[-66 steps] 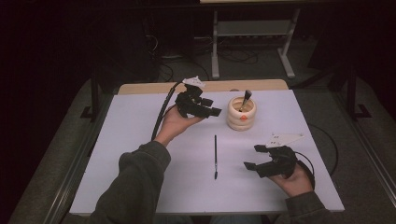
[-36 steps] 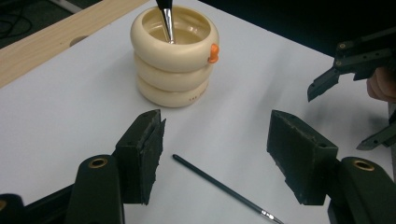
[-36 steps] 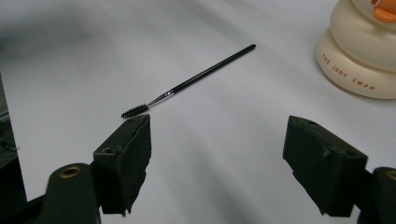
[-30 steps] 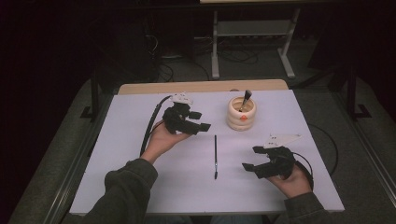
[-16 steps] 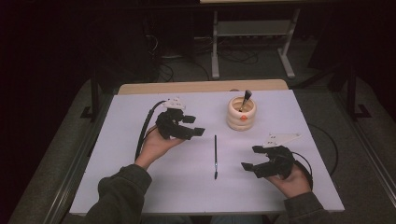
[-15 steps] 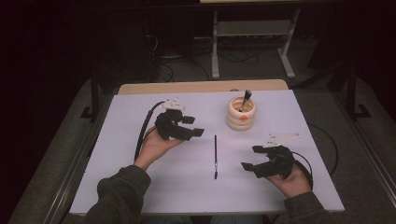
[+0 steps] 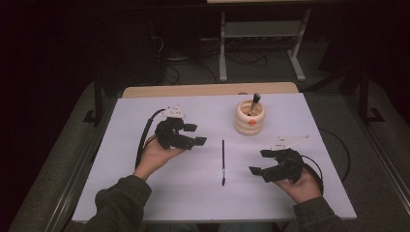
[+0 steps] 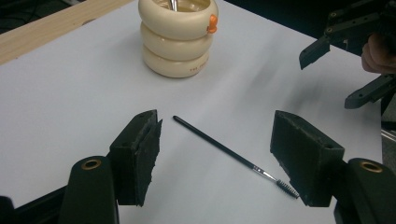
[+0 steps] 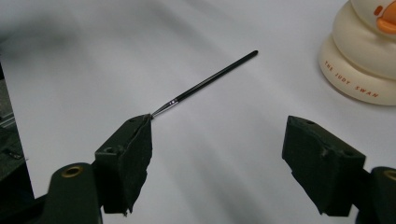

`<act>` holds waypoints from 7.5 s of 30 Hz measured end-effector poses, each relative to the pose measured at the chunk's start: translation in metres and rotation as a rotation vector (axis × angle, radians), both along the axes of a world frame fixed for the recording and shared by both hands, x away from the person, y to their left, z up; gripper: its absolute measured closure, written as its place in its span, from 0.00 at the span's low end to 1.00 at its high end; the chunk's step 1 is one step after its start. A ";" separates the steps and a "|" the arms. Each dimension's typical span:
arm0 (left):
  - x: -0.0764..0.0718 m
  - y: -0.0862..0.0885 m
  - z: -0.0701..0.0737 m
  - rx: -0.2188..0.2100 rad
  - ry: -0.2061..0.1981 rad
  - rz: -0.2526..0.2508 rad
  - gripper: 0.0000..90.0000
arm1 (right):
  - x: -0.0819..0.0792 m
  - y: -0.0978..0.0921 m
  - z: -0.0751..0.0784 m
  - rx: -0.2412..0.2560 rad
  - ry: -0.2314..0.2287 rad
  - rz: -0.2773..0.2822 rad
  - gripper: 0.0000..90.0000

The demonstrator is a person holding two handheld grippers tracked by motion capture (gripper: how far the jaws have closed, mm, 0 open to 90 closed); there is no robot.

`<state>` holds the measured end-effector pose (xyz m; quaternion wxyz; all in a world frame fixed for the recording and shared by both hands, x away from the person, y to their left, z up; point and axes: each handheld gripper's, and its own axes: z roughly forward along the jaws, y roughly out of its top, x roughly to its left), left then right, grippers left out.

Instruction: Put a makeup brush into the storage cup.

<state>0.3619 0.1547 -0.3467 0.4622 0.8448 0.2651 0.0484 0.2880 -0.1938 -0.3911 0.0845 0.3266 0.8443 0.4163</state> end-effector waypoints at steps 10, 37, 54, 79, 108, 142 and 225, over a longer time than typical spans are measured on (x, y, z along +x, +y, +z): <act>-0.007 0.010 -0.003 -0.010 -0.002 0.007 0.35 | 0.005 0.007 0.007 -0.018 0.014 -0.002 0.25; -0.018 0.027 -0.007 -0.019 -0.022 0.023 0.35 | 0.031 0.040 0.020 -0.063 0.066 0.045 0.30; -0.023 0.033 -0.006 -0.031 -0.027 0.027 0.35 | 0.046 0.053 0.023 -0.114 0.081 0.079 0.32; -0.031 0.042 -0.006 -0.030 -0.035 0.028 0.34 | 0.063 0.080 0.020 -0.185 0.112 0.139 0.33; -0.035 0.052 -0.007 -0.035 -0.044 0.038 0.34 | 0.068 0.110 -0.011 -0.233 0.199 0.067 0.43; -0.033 0.055 -0.008 -0.035 -0.034 0.042 0.34 | 0.064 0.122 -0.036 -0.308 0.245 -0.019 0.55; -0.041 0.024 0.004 0.104 -0.038 -0.203 0.41 | 0.020 0.109 0.041 -0.267 0.141 0.335 0.95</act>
